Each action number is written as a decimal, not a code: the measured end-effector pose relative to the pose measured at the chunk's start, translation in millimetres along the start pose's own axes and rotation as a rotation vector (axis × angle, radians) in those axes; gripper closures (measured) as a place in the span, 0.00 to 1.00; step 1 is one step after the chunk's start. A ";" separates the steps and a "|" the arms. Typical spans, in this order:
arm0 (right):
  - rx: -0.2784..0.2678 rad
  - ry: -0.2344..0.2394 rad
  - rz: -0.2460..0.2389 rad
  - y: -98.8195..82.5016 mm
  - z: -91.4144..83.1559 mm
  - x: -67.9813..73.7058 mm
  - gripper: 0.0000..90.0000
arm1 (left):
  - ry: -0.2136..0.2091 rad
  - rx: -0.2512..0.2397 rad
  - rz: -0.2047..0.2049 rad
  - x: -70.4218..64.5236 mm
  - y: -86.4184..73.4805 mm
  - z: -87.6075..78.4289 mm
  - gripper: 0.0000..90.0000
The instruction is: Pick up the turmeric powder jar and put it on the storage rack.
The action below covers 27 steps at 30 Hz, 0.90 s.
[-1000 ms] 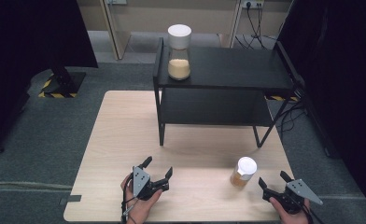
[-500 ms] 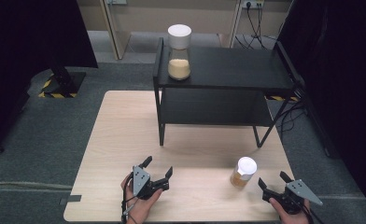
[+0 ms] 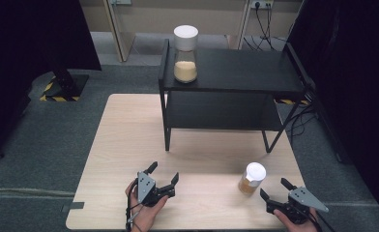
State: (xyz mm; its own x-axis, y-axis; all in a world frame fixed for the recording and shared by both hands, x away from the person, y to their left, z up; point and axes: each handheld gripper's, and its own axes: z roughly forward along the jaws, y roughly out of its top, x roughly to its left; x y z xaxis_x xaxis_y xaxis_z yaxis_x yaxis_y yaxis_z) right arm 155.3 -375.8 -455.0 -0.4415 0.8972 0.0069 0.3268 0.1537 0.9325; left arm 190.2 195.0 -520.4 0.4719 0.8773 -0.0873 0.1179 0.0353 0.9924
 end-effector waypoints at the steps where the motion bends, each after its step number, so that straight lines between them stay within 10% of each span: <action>1: -0.001 0.009 -0.001 0.8 0.9 0.6 0.10 | 0.000 0.001 0.001 -0.1 0.1 0.1 0.12; 27: 0.006 0.088 -0.082 15.0 39.4 16.0 0.33 | -0.002 0.000 0.002 -0.1 0.0 0.1 0.13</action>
State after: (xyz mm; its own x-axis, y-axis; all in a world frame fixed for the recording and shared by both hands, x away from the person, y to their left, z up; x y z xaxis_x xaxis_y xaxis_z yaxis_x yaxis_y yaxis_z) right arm 186.0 -342.8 -455.1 -0.5384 0.8419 -0.0372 0.2918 0.2276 0.9290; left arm 190.3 194.9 -520.4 0.4736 0.8766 -0.0851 0.1171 0.0331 0.9926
